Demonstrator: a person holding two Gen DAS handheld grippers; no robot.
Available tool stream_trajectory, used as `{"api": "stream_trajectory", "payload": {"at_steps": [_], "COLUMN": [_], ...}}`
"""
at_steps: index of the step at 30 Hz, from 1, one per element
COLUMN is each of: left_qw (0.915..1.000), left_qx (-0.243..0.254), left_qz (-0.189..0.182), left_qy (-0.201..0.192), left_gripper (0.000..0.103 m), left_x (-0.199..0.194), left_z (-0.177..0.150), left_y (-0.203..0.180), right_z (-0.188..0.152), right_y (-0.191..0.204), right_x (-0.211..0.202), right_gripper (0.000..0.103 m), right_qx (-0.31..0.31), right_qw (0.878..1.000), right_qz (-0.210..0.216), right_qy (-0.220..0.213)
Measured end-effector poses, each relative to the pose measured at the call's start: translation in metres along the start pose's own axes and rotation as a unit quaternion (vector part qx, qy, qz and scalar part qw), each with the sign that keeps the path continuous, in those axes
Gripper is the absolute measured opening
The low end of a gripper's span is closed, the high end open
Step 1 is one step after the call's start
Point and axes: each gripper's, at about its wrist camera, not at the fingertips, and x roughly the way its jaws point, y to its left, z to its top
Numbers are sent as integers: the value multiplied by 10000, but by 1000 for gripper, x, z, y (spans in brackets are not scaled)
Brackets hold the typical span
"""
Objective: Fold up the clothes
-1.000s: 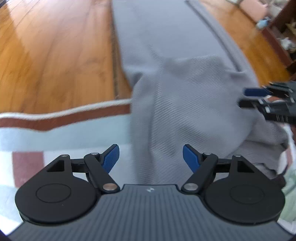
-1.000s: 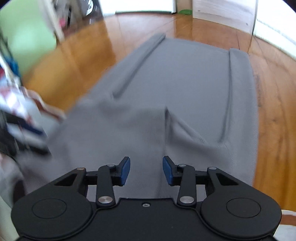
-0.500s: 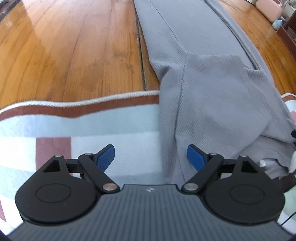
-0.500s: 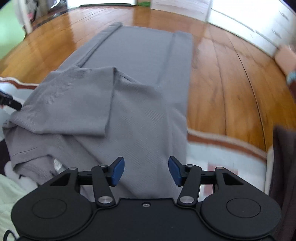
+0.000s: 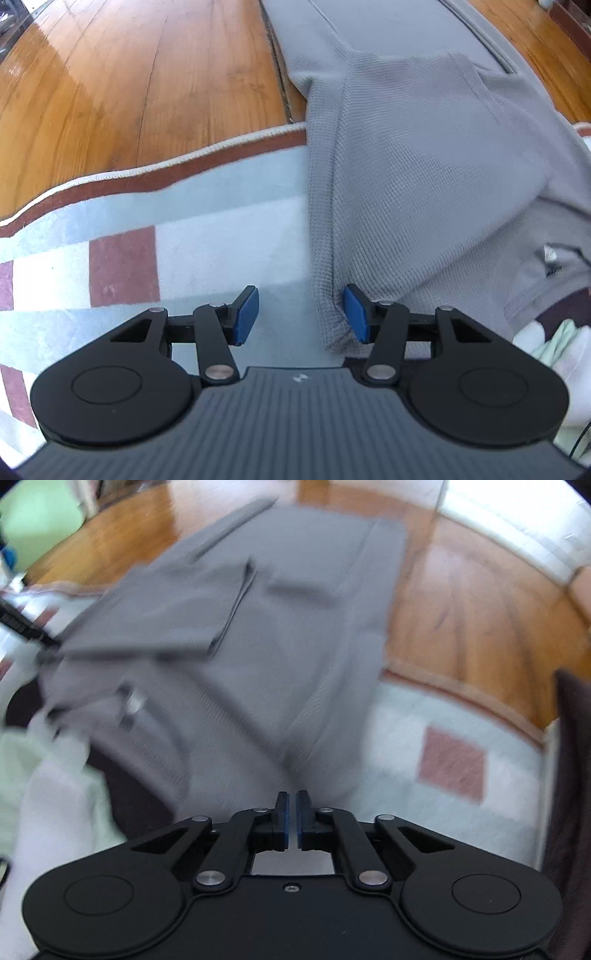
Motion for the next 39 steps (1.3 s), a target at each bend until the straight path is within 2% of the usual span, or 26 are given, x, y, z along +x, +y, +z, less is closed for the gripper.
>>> {"api": "stream_trajectory", "payload": {"at_steps": [2,4,6,8,9,12,13,15,18,19,20,21,22,27,31,33,34,36,39], "left_qw": [10000,9999,9994,9983,9981,9989,9991,9994,9999,9999,9999,9999,9998,9991,9995,9997,9996,9983,9933], "left_qx": [-18,-92,-232,-420,-424,-364,-314,-212,-21,-41,-69,-131,-182,-333,-217,-167,-168,-165,-170], "left_qz": [52,139,245,400,438,123,62,-42,125,121,114,92,104,244,246,170,96,-134,-439], "left_qy": [20,6,-42,-84,-124,-257,-266,-273,-101,-58,-21,-14,1,63,19,-87,-206,-550,-1051], "left_gripper": [53,56,58,57,57,59,60,62,63,63,63,64,66,67,67,67,67,67,68], "left_x": [-2,-5,-7,-10,-13,-19,-19,-19,-10,-7,-5,-5,-3,-2,-5,-10,-14,-24,-41], "left_z": [-1,-4,-6,-7,-8,-7,-6,-5,-4,-4,-3,-4,-3,-3,-2,-1,0,3,7], "left_y": [1,5,10,16,17,13,10,4,-3,-2,-1,1,3,11,9,8,8,8,4], "right_z": [-5,-3,2,7,10,12,11,7,1,-2,-5,-9,-12,-33,-30,-28,-26,-21,-4], "right_y": [1,0,-3,-6,-8,-7,-6,-6,-6,-8,-10,-10,-10,3,-5,-10,-12,-23,-44], "right_x": [3,-2,-12,-22,-28,-31,-28,-17,0,3,5,3,0,15,5,-6,-15,-38,-72], "right_gripper": [4,9,11,18,27,45,46,46,45,37,13,7,7,8,15,19,25,34,39], "right_qx": [-62,-8,48,103,131,131,75,-34,-176,-161,-150,-184,-224,-993,-805,-749,-696,-257,567], "right_qw": [10000,10000,9998,9991,9986,9978,9982,9979,9937,9915,9891,9871,9851,9758,9816,9863,9889,9943,9893], "right_qz": [-65,-18,98,213,272,230,54,-381,-1005,-1132,-1256,-1331,-1405,-1804,-1579,-1307,-1126,-477,463], "right_qy": [17,62,-139,-339,-439,-615,-599,-525,-470,-615,-758,-868,-970,-735,-717,-672,-671,-919,-1261]}}
